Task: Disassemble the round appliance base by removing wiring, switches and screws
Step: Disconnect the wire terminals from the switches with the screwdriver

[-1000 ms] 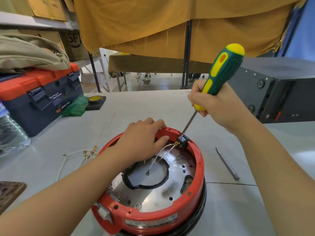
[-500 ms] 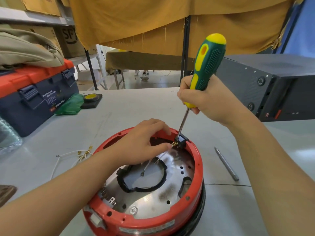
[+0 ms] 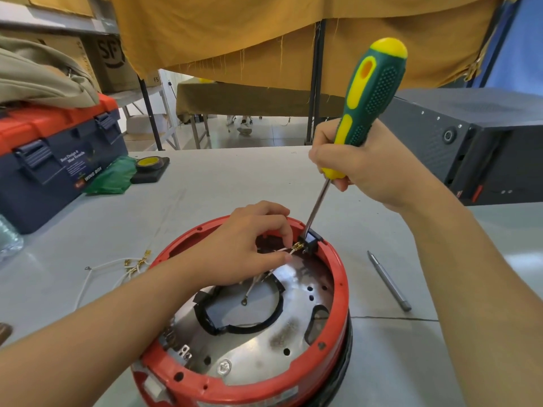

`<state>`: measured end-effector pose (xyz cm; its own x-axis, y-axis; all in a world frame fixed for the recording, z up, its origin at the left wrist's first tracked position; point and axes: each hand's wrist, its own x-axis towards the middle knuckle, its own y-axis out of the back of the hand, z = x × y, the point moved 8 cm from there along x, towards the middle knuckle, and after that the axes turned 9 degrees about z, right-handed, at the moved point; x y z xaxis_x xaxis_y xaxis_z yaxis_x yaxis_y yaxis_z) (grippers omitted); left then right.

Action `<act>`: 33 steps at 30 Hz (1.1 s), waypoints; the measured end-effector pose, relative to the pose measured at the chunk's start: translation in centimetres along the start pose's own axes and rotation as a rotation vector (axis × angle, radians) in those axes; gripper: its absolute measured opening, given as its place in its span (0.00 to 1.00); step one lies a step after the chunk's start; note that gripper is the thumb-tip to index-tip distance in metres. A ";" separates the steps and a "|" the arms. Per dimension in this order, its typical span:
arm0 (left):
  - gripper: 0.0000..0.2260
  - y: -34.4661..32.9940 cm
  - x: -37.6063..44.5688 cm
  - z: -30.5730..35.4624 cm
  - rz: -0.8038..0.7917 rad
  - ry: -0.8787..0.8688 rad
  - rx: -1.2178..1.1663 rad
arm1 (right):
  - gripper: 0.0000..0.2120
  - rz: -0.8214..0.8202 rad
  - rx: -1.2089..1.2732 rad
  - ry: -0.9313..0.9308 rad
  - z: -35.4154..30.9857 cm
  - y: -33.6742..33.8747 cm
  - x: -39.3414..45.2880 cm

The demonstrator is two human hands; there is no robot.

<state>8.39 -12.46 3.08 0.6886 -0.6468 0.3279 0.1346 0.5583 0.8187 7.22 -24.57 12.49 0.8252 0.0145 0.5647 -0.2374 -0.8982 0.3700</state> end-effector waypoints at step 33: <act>0.02 -0.1 0.1 0.1 0.009 0.001 0.004 | 0.12 -0.050 -0.107 -0.004 -0.7 0.2 -0.4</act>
<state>8.33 -12.62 3.13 0.6904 -0.6414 0.3347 0.1256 0.5619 0.8176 6.45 -24.45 12.82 0.8395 0.0562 0.5405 -0.2489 -0.8444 0.4744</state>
